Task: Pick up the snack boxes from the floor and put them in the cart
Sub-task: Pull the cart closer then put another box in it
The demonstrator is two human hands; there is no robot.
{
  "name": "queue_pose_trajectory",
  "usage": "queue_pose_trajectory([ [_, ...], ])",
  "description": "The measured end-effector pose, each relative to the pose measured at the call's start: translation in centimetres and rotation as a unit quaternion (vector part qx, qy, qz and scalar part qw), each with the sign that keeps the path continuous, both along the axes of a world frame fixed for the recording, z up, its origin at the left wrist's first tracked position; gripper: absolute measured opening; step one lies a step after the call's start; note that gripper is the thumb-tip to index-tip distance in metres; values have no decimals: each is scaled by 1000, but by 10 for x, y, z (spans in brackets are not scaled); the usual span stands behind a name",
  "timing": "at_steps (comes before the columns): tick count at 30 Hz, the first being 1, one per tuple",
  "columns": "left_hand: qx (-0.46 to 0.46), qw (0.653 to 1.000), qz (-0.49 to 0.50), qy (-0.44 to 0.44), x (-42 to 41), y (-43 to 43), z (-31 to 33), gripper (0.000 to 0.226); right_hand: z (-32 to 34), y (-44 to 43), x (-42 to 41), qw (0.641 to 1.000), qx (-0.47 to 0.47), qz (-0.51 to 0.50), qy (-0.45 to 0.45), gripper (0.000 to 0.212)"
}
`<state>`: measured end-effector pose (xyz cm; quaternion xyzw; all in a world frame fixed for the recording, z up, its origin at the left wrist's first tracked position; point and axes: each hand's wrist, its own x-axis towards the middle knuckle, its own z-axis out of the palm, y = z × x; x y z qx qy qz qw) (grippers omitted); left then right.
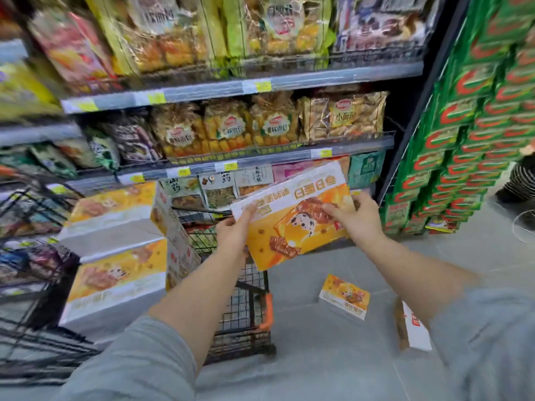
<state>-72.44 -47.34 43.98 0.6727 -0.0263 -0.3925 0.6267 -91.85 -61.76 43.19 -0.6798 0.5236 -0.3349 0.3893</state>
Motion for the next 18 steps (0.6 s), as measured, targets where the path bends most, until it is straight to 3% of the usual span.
queue_pose_trajectory([
  [4,-21,996,-41,83,42,53,15,132,47,19,56,996,-64,59,-5,57],
  [8,-80,995,15,50,69,80,17,132,70,33,99,993,-65,98,-20,59],
  [11,-116,991,38,49,84,98,39,110,74,40,129,992,-18,120,-44,67],
  [15,-65,997,47,13,91,118,54,60,77,41,160,986,67,106,-105,63],
  [17,-73,997,32,11,96,120,51,59,77,37,181,984,90,96,-124,67],
  [18,-82,995,45,17,100,120,48,60,80,37,191,980,107,87,-145,80],
])
